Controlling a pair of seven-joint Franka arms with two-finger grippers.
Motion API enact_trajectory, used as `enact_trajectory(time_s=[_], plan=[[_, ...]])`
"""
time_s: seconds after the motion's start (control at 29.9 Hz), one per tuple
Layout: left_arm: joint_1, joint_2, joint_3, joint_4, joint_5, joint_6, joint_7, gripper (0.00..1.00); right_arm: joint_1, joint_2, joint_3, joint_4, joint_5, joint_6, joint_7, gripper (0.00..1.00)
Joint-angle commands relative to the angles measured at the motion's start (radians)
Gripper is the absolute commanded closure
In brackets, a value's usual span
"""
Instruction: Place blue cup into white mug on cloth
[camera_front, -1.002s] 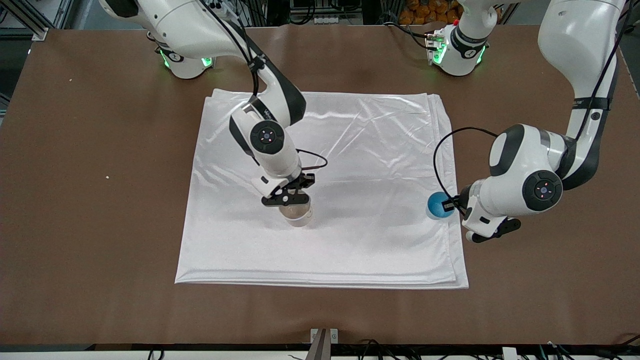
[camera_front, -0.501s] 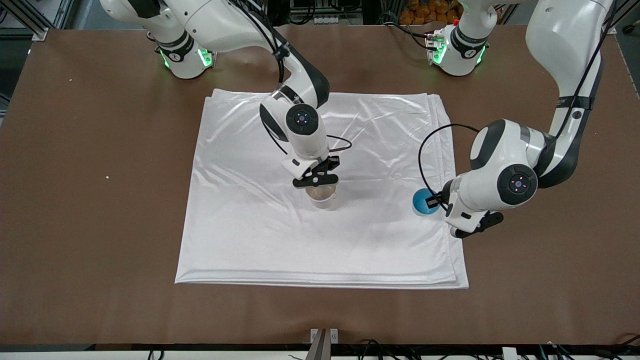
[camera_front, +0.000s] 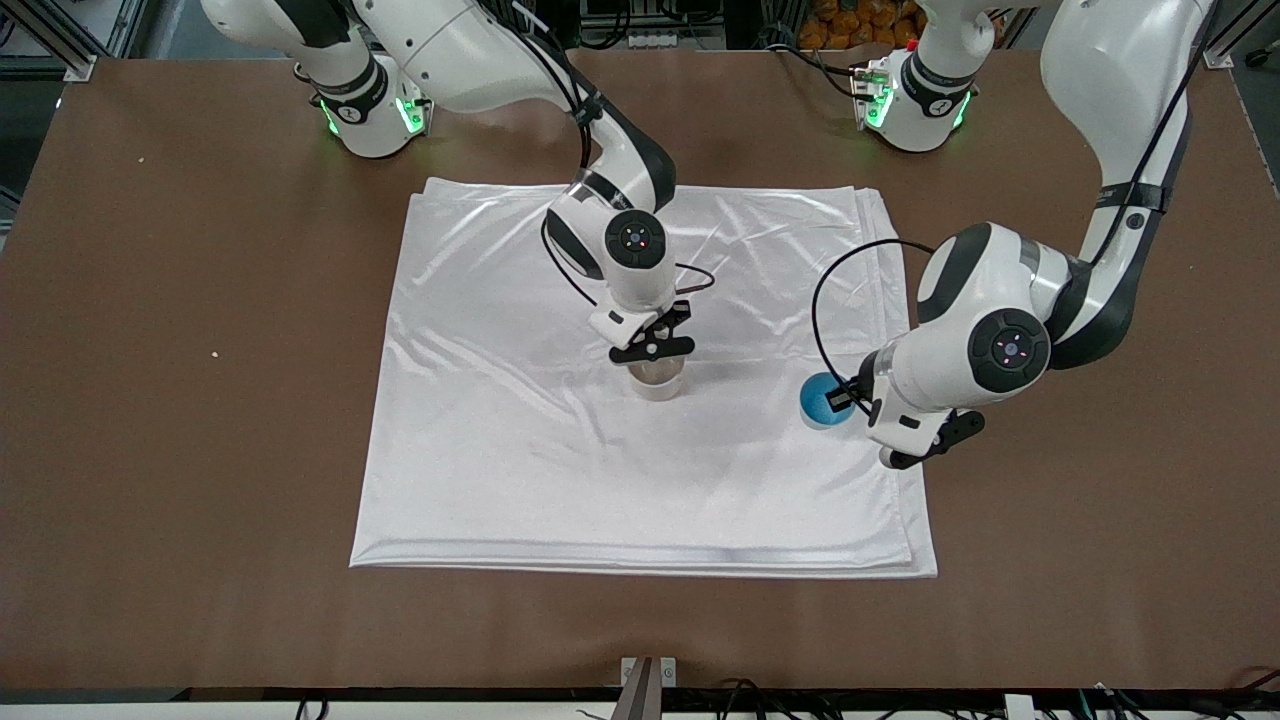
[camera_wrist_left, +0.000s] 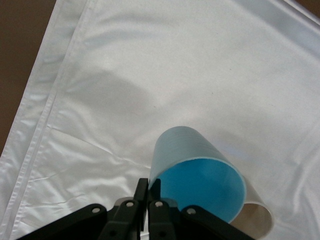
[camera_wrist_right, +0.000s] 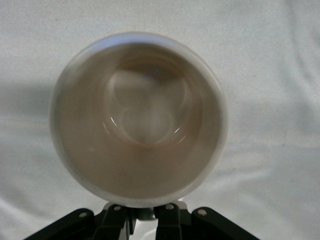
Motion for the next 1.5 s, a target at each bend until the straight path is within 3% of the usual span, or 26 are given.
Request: enact_trajectory(time_s=[0.0,0.4,1.0,1.27,1.47], plan=[[-0.027,0.003,0.004,0.028,-0.018,-0.007,-0.048,1.00,0.003,-0.057,-0.002,0.004,0.044,-0.056,0.004,0.00],[-0.060,0.006,0.006,0.036,-0.031,-0.003,-0.073,1.00,-0.026,-0.205,-0.012,0.003,0.038,-0.202,-0.003,0.00],[-0.179,0.062,0.009,0.063,-0.043,0.057,-0.186,1.00,-0.284,-0.439,-0.015,0.004,0.018,-0.391,-0.104,0.00],[-0.239,0.089,0.012,0.063,-0.043,0.129,-0.234,1.00,-0.370,-0.498,-0.015,0.022,-0.133,-0.492,-0.127,0.00],[-0.271,0.105,0.015,0.063,-0.043,0.155,-0.249,1.00,-0.474,-0.537,-0.017,0.027,-0.161,-0.535,-0.213,0.00]])
